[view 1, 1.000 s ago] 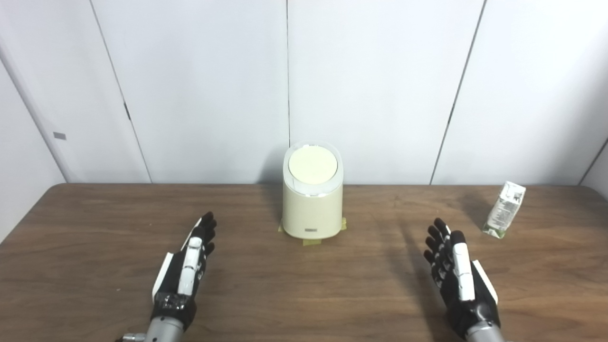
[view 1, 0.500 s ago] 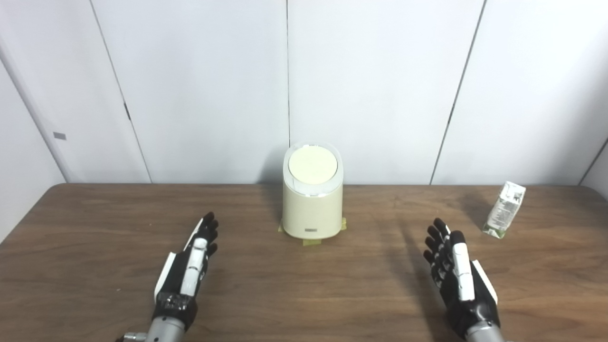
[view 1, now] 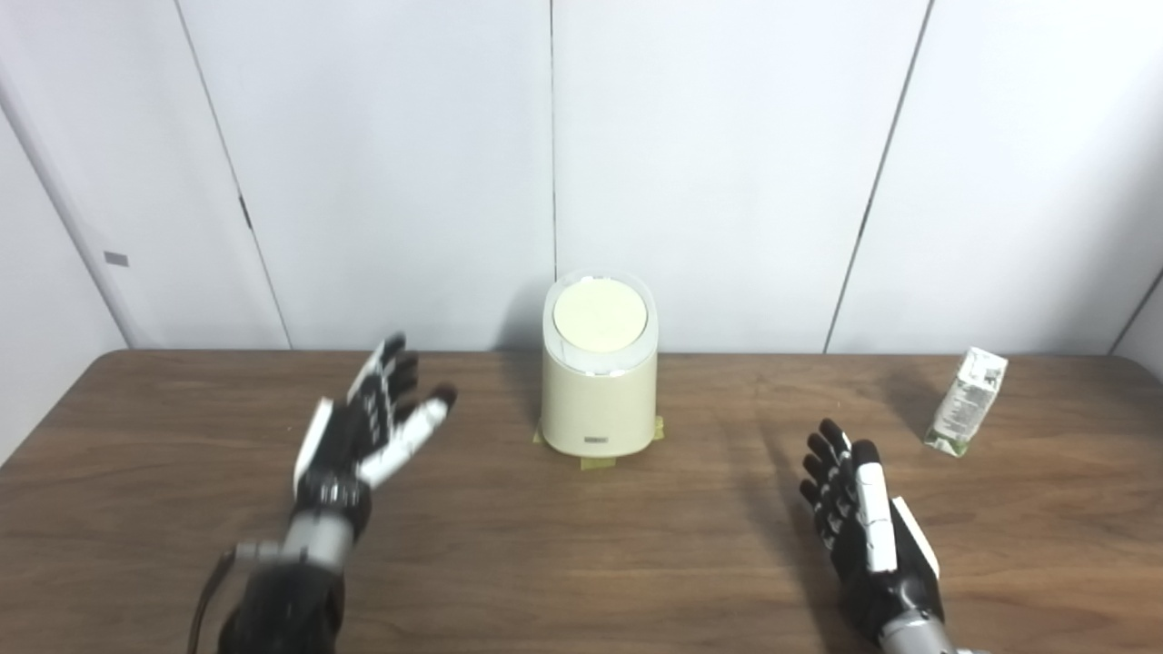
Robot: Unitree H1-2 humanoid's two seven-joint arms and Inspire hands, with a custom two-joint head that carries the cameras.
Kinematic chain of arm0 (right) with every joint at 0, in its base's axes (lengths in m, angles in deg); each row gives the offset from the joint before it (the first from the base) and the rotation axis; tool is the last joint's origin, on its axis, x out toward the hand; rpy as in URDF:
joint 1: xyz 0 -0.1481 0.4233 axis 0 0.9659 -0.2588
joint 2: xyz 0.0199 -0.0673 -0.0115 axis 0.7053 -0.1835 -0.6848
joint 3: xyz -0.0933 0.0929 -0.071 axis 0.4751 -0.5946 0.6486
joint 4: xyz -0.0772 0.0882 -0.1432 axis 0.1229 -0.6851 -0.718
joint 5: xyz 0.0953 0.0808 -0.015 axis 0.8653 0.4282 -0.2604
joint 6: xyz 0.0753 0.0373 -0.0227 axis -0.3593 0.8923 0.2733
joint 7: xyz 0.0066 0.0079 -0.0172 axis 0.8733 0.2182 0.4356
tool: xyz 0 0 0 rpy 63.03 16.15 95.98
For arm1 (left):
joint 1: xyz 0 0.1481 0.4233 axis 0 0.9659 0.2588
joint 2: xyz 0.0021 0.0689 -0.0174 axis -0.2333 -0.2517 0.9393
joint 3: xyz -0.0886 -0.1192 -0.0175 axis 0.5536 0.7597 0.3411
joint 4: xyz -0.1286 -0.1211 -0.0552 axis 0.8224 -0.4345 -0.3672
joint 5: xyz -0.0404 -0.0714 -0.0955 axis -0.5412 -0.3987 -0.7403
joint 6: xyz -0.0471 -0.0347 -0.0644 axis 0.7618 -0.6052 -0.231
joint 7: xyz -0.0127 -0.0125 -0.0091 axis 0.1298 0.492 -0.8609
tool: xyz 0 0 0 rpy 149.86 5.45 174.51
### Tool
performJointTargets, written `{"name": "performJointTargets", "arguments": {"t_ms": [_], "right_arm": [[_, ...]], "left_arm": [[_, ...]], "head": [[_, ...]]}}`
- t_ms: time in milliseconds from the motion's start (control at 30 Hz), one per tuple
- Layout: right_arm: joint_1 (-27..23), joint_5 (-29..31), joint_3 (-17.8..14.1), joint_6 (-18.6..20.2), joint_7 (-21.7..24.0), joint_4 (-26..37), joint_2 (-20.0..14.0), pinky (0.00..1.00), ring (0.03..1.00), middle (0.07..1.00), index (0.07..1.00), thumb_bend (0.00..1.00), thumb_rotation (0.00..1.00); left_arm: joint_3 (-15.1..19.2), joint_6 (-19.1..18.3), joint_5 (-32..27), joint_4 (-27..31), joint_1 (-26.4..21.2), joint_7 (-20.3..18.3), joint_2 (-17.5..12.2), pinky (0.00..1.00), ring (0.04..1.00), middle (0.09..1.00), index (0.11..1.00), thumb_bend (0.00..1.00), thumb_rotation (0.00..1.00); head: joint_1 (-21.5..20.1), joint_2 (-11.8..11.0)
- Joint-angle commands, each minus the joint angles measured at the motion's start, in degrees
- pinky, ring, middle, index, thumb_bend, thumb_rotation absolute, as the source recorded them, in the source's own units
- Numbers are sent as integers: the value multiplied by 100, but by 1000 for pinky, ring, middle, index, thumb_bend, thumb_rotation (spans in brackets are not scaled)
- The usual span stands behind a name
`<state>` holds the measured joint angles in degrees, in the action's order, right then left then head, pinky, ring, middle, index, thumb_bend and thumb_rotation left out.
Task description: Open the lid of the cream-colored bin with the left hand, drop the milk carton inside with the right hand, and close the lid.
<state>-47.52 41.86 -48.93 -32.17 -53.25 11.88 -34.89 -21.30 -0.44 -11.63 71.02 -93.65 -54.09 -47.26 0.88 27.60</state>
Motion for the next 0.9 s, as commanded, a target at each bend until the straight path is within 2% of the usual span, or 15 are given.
{"name": "performJointTargets", "arguments": {"t_ms": [0,67,167,233,333,367,433,467,533,600,767,867], "right_arm": [[-209,-11,-7,-276,22,76,12,1000,1000,989,1000,569,1000],[-229,-35,12,-310,41,26,8,1000,1000,993,1000,575,1000],[-232,-92,52,-339,59,14,-2,1000,1000,996,1000,572,1000],[-238,-107,46,-320,30,33,20,1000,1000,992,1000,573,1000],[-259,-40,-4,-275,2,40,61,1000,1000,989,1000,582,1000],[-268,2,-35,-266,-5,36,79,1000,1000,989,1000,582,1000],[-283,17,-64,-260,-30,22,112,1000,1000,986,1000,588,1000],[-288,17,-73,-252,-45,22,129,1000,1000,985,1000,588,1000],[-291,10,-66,-282,-44,-11,148,1000,1000,982,1000,587,1000],[-294,-8,-47,-321,-46,-42,162,1000,999,980,1000,582,1000],[-314,-53,-11,-396,-47,-113,174,1000,995,979,1000,596,1000],[-317,-76,19,-482,-14,-180,149,1000,996,983,1000,602,1000]], "left_arm": [[-143,-246,285,219,-436,-18,-210,832,902,921,967,715,320],[-301,-437,680,212,-697,-138,-349,815,897,926,971,728,343],[-298,-471,1189,61,-1068,-471,-329,844,909,930,966,723,325],[-206,-471,1568,-96,-1319,-796,-224,857,917,942,966,719,312],[-10,-471,2038,-297,-1617,-1210,-8,818,901,938,957,727,285],[102,-471,2067,-409,-1758,-1349,104,818,901,938,957,727,285],[323,-471,2095,-667,-2035,-1571,304,802,908,947,961,719,210],[378,-471,2180,-793,-2161,-1658,361,813,913,948,962,725,196],[424,-471,2441,-1042,-2388,-1787,418,901,942,951,959,751,208],[360,-471,2656,-1316,-2625,-1851,389,938,962,963,959,774,211],[126,-469,2948,-1948,-3146,-1940,233,843,928,974,979,795,192],[-133,-470,3197,-2403,-3472,-1906,135,841,929,981,981,817,175]], "head": [[17,10],[12,-1],[18,-8],[45,41],[65,33],[65,33],[76,34],[76,34],[64,-20],[53,-29],[4,-53],[7,-84]]}}
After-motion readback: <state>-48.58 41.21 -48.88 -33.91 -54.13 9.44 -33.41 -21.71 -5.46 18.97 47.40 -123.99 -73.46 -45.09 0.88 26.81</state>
